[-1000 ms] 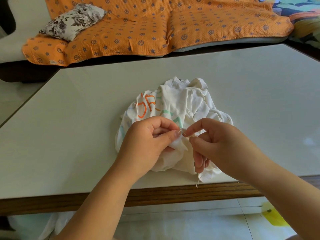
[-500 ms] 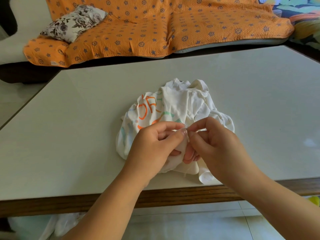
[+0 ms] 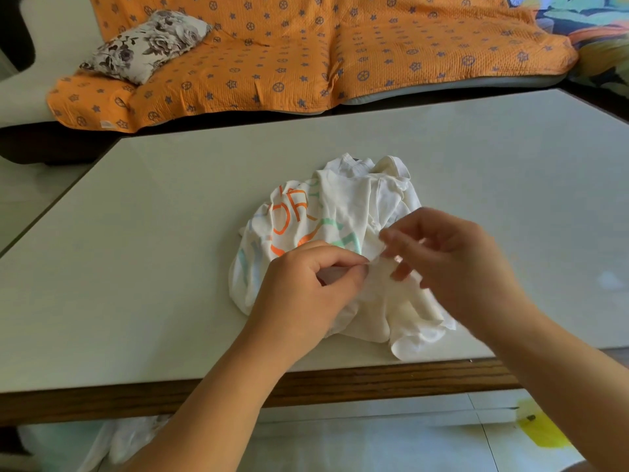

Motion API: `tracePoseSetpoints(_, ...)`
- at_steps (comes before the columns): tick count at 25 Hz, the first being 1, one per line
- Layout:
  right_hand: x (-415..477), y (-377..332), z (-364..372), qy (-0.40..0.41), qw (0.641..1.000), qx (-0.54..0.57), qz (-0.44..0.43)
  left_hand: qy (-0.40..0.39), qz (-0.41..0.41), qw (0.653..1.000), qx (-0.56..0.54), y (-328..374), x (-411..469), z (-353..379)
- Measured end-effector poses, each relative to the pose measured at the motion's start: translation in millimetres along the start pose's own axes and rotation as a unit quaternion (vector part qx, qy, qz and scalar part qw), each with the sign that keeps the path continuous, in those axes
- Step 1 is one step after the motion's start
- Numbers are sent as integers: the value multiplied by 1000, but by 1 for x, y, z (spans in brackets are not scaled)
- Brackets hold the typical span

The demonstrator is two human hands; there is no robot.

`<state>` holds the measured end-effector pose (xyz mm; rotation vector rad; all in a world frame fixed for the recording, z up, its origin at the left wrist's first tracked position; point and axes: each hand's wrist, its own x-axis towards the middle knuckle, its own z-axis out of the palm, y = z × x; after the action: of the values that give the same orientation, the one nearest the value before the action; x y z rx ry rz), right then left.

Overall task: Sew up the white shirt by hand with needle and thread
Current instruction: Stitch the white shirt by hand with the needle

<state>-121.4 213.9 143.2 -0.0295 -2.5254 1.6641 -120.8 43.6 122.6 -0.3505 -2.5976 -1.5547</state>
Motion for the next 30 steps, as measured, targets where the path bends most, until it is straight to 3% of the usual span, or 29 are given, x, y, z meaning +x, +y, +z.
tracePoseSetpoints(1,6,1,-5,25,999,26,11,-10,-15,1000,-14,0,0,-1)
tracePoseSetpoints(3,19,2,-16,17,979,190,72,-30,-45,997,-55,1,0,-4)
tracePoseSetpoints(5,28,1,-24,-27,908,390,152,-42,-68,993,-87,1,1,-5)
tracePoseSetpoints(7,35,4,-30,-39,839,505,200,-50,-81,990,-104,0,2,-6)
tracePoseSetpoints(9,41,10,-33,-21,815,545,198,-56,-87,988,-119,-2,3,-5)
tracePoseSetpoints(12,48,21,-37,33,862,485,141,-68,-102,982,-144,-3,2,-6)
tracePoseSetpoints(15,53,29,-40,90,927,349,106,-74,-112,978,-162,-4,3,-9)
tracePoseSetpoints(19,58,40,-40,153,976,136,80,-88,-121,971,-186,-6,4,-11)
tracePoseSetpoints(26,59,55,-46,116,980,-136,81,-102,-145,957,-228,-9,5,-16)
tracePoseSetpoints(30,42,31,-35,91,984,-134,69,-96,-133,967,-194,-7,3,-15)
